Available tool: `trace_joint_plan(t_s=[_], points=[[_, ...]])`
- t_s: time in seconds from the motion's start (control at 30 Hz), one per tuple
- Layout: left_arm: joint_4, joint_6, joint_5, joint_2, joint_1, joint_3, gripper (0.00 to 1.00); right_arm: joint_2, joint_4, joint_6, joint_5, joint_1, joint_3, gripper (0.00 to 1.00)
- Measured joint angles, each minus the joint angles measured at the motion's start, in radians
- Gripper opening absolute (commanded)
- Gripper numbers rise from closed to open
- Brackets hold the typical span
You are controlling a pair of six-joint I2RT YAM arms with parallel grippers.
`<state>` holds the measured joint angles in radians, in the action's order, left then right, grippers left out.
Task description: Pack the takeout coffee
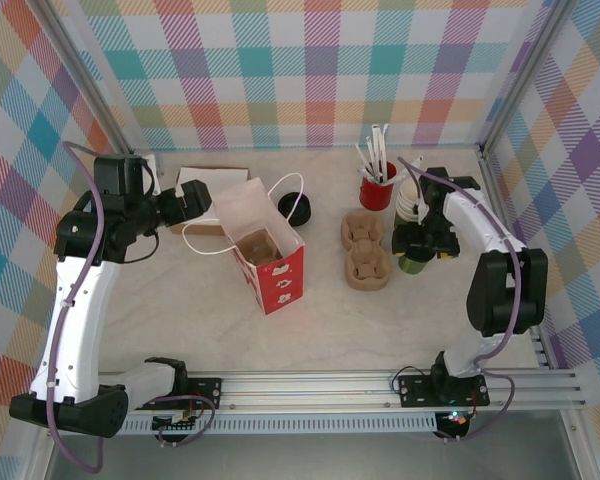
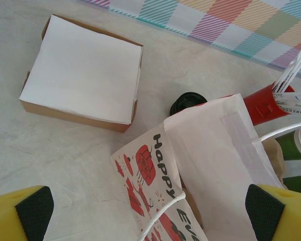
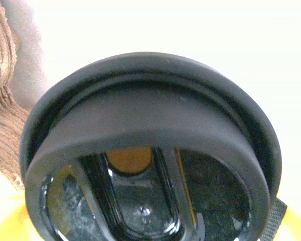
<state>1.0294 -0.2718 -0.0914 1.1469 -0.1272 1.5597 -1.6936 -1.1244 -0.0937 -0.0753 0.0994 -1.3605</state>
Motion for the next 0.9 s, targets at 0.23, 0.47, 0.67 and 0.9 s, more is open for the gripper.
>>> trace_joint_plan(t_s=[0.23, 0.47, 0.67, 0.9], points=[[0.0, 0.0, 0.0, 0.0, 0.0, 0.0, 1.0, -0.053, 0.008, 0.03, -0.019, 0.002, -0.034, 1.0], [0.0, 0.0, -0.001, 0.0, 0.0, -0.001, 1.0, -0.064, 0.018, 0.051, -0.022, 0.017, -0.039, 0.99], [0.005, 0.0, -0.003, 0.0, 0.0, -0.005, 1.0, -0.071, 0.029, 0.058, -0.022, 0.019, -0.044, 0.98], [0.012, 0.0, -0.003, 0.0, 0.0, -0.005, 1.0, -0.1, 0.035, 0.059, -0.022, 0.019, -0.046, 0.99]])
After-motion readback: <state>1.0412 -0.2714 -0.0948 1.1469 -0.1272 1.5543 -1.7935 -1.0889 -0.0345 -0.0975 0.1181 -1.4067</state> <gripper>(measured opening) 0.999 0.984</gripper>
